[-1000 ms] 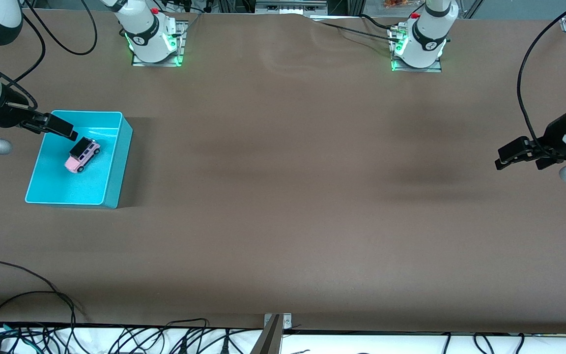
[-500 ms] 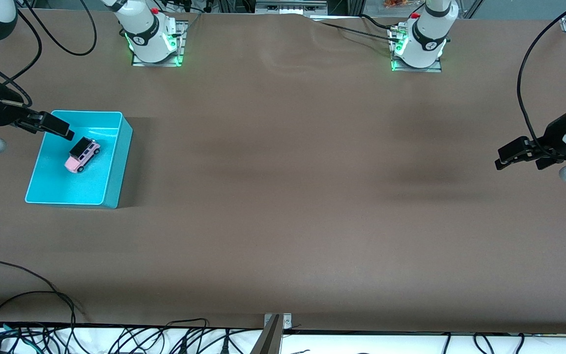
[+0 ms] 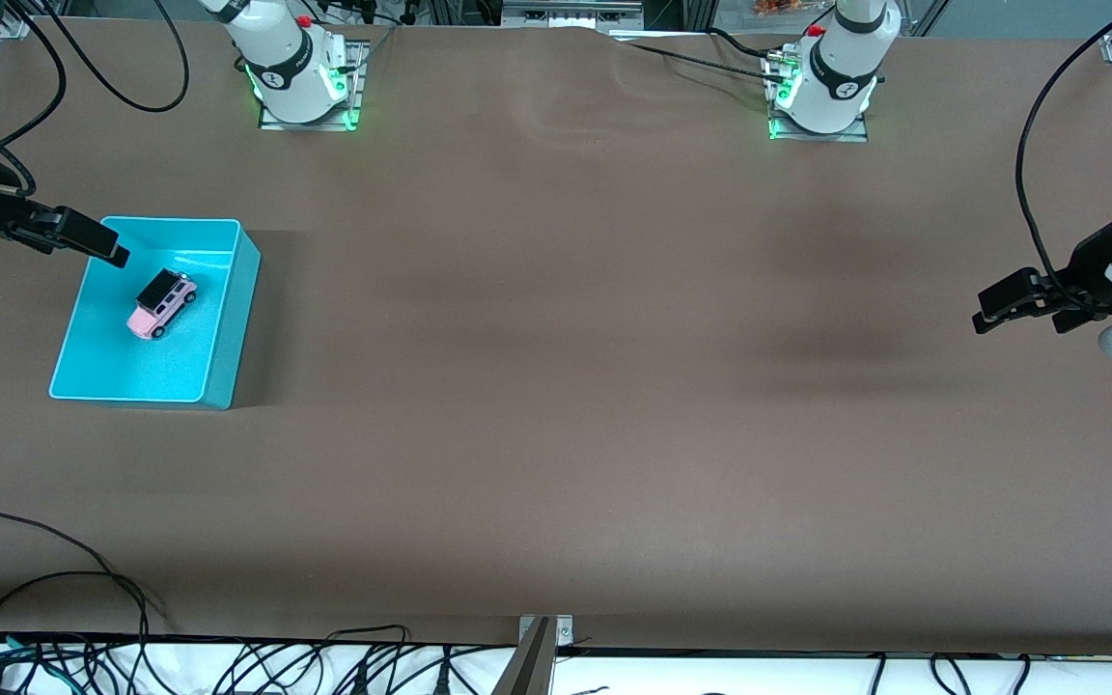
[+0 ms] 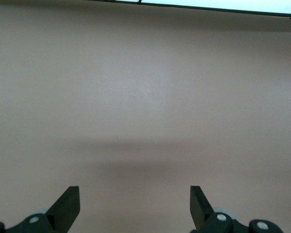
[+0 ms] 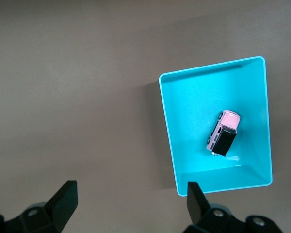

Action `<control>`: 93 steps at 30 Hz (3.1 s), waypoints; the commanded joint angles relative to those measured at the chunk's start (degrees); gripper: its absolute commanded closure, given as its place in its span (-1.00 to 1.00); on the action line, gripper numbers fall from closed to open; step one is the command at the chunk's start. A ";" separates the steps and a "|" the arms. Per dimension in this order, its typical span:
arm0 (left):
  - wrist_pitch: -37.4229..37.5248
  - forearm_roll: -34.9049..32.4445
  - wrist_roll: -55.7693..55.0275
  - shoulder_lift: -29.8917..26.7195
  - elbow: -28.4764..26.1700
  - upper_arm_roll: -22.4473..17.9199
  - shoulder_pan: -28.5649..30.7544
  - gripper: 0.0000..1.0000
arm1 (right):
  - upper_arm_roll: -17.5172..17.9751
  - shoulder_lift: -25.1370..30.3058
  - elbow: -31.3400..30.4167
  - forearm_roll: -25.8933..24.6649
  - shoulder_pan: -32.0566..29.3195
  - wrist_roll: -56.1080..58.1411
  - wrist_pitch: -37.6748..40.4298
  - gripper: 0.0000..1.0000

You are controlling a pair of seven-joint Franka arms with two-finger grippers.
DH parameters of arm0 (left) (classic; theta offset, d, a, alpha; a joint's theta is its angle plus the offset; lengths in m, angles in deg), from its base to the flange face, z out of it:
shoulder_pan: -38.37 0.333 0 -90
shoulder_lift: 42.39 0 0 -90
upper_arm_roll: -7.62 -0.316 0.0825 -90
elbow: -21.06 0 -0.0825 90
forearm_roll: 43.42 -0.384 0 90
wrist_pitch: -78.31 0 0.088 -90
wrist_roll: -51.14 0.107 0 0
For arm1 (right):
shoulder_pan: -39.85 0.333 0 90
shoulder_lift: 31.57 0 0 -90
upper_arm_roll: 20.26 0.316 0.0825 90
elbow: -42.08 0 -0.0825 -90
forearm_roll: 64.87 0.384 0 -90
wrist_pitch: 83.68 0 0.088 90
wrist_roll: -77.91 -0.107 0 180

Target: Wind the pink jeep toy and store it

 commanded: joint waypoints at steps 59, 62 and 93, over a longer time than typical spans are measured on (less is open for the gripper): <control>0.31 0.77 0.02 -0.40 -0.23 -0.04 0.01 -1.00 | 0.84 -2.13 5.08 -5.08 0.26 12.86 -0.94 -1.00; 0.22 0.60 0.02 -0.31 -0.31 -0.04 0.01 -1.00 | 0.84 -2.31 5.08 -4.99 0.18 12.42 -1.12 -1.00; 0.31 -3.36 -0.06 -0.40 -0.75 0.84 -0.60 -1.00 | 0.49 -2.48 5.44 -5.08 -0.26 12.24 -1.38 -1.00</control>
